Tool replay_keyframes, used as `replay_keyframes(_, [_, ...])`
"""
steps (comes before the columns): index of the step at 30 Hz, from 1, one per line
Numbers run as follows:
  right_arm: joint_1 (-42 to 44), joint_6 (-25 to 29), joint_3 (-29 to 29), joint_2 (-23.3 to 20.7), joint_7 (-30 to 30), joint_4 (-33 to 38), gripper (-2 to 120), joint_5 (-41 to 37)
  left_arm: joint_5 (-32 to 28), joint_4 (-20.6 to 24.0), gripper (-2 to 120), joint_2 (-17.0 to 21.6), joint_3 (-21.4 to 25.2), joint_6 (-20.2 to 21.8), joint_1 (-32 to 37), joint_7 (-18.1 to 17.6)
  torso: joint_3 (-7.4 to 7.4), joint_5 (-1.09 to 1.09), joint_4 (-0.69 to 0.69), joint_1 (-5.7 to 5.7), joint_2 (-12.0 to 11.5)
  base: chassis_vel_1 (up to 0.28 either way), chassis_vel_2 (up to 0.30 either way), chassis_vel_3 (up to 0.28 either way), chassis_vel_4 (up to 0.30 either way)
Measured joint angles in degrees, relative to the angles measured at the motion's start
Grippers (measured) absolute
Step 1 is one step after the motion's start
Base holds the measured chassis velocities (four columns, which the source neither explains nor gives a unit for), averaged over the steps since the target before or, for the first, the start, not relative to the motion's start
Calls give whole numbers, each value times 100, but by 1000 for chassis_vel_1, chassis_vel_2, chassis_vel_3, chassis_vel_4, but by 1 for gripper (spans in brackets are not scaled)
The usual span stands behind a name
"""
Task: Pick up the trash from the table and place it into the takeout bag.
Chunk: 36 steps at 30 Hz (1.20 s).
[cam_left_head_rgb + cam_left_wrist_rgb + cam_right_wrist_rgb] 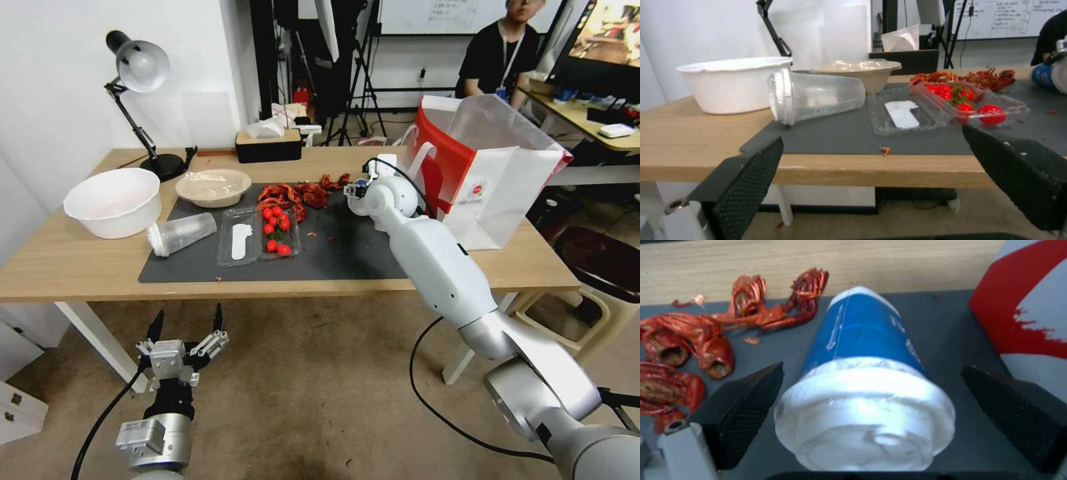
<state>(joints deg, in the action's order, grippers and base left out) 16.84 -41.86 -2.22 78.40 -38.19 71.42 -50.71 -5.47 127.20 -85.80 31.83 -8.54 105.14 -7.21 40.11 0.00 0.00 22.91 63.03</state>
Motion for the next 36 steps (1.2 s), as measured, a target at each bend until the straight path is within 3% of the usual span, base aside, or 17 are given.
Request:
replay_keyframes(25, [153,6,34,-17,108,-9,99,67,-13,-3,100,36,5,-1,-50,0,0,0,0,1,0,0,0,0,0])
replay_keyframes(32, [179,40,39,-86,144,87,74,45,-13,18,100,40,-15,-18,-50,-3,0,0,0,0,0,0,0,0,0])
replay_keyframes(36, [205,77,37,-97,190,107,65,116,-12,17,100,41,-4,-82,-29,-27,0,0,0,0,0,0,0,0,0])
